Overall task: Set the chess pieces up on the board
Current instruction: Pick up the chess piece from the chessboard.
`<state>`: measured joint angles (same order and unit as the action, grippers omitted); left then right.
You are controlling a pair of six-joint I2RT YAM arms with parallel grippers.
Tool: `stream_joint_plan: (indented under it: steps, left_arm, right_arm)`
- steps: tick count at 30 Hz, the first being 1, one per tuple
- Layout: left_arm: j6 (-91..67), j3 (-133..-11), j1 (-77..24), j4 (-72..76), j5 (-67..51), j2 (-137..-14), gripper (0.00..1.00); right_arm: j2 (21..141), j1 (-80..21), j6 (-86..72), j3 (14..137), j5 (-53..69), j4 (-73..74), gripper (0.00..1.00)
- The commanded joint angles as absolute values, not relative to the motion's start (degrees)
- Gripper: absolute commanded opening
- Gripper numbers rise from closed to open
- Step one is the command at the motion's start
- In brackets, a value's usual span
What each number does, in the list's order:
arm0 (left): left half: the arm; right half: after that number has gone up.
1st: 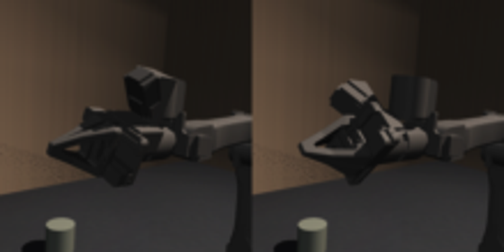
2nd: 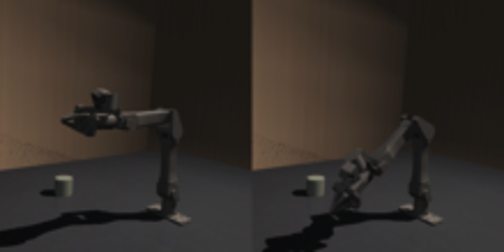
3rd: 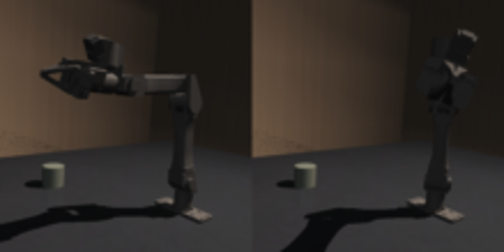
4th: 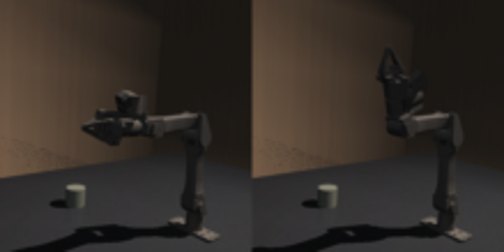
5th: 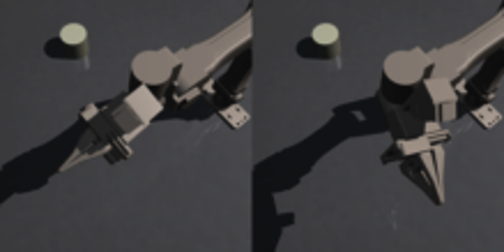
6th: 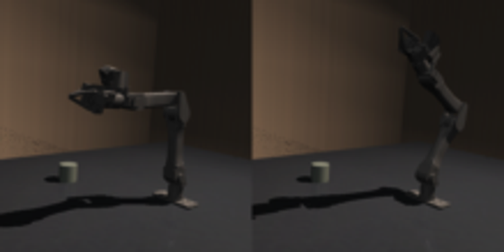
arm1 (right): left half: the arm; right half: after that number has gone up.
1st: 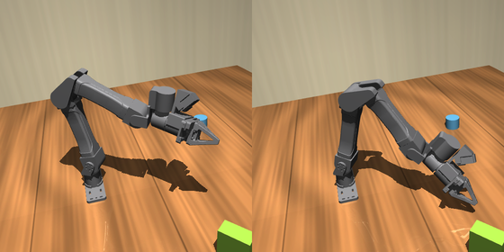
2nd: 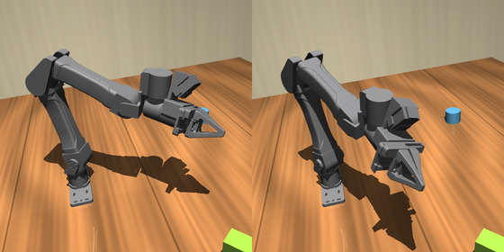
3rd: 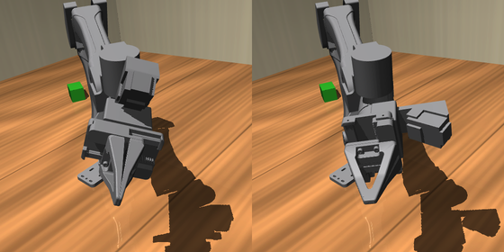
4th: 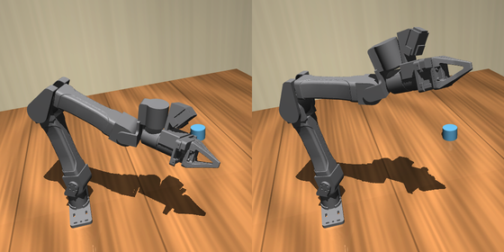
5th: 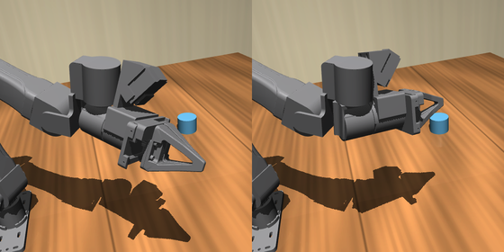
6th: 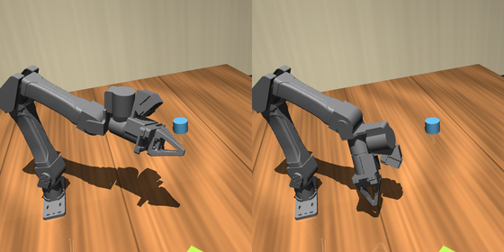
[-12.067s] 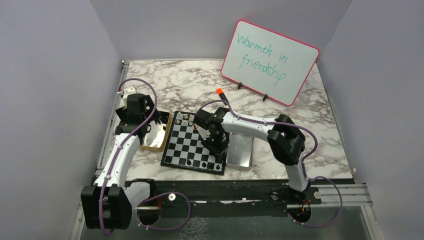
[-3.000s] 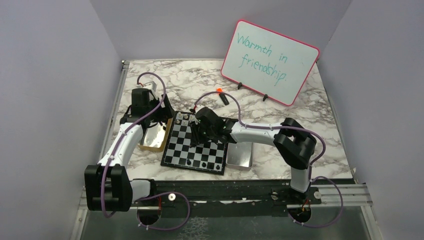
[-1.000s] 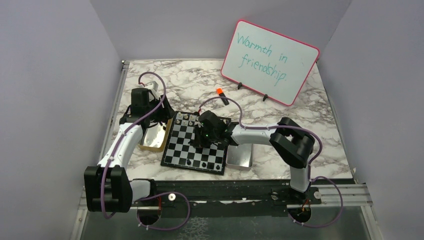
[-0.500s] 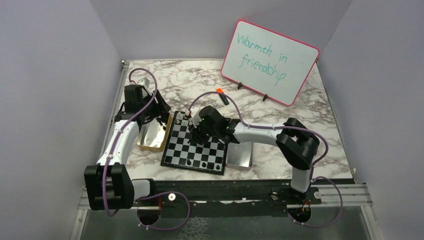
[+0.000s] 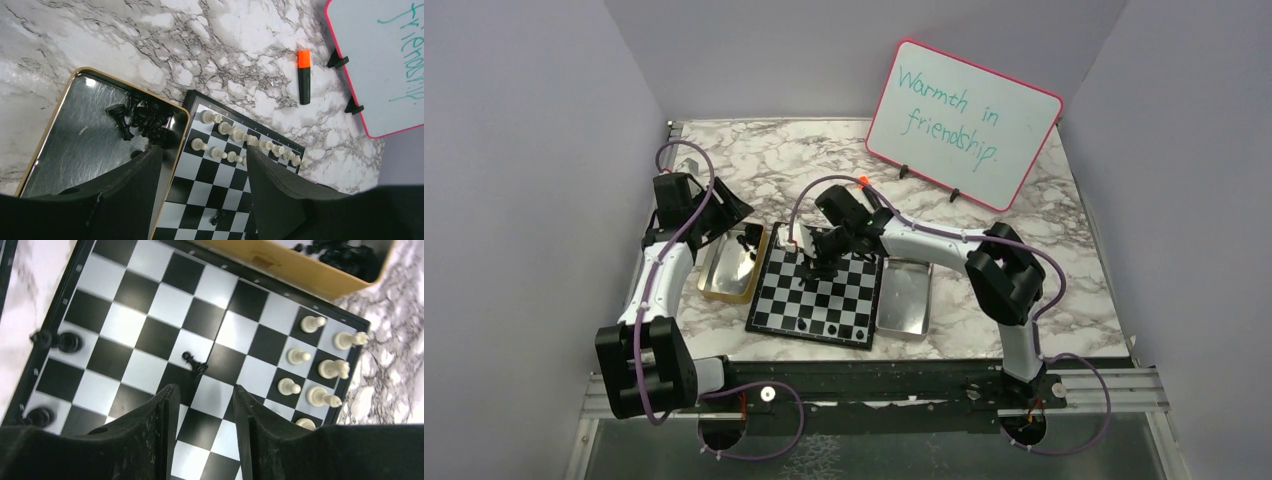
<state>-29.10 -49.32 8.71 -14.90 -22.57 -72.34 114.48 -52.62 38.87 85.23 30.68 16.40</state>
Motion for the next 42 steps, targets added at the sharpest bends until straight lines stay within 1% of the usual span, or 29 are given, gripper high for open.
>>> stream_joint_plan:
  steps: [1,3,7,11,25,34,42]
  left_arm:
    - [-32.9,-47.9,10.4,-9.2,-23.4,-72.3,0.64]
    - [-33.2,-47.8,10.6,-8.6,-23.4,-72.5,0.64]
    - [-33.2,-47.1,10.7,-8.1,-23.6,-72.5,0.64]
    - [-33.0,-46.4,10.8,-8.2,-23.4,-71.7,0.64]
    - [-32.2,-46.0,10.7,-8.6,-23.3,-70.5,0.64]
    - [-32.2,-45.8,10.7,-8.5,-23.2,-70.5,0.64]
    - [-32.0,-45.4,10.8,-8.5,-23.4,-70.1,0.64]
  right_arm:
    - [115.4,-52.0,57.5,83.9,39.1,23.7,0.49]
    - [115.9,-51.6,59.9,84.7,40.0,24.2,0.49]
    - [119.6,-51.2,64.4,90.4,42.9,30.6,0.49]
    - [122.7,-51.3,66.6,93.6,42.5,34.3,0.49]
    - [125.7,-51.3,66.5,95.8,42.0,32.2,0.46]
    - [127.4,-51.3,68.6,98.4,42.8,34.1,0.46]
    - [129.1,-51.3,70.1,100.5,42.7,37.9,0.41]
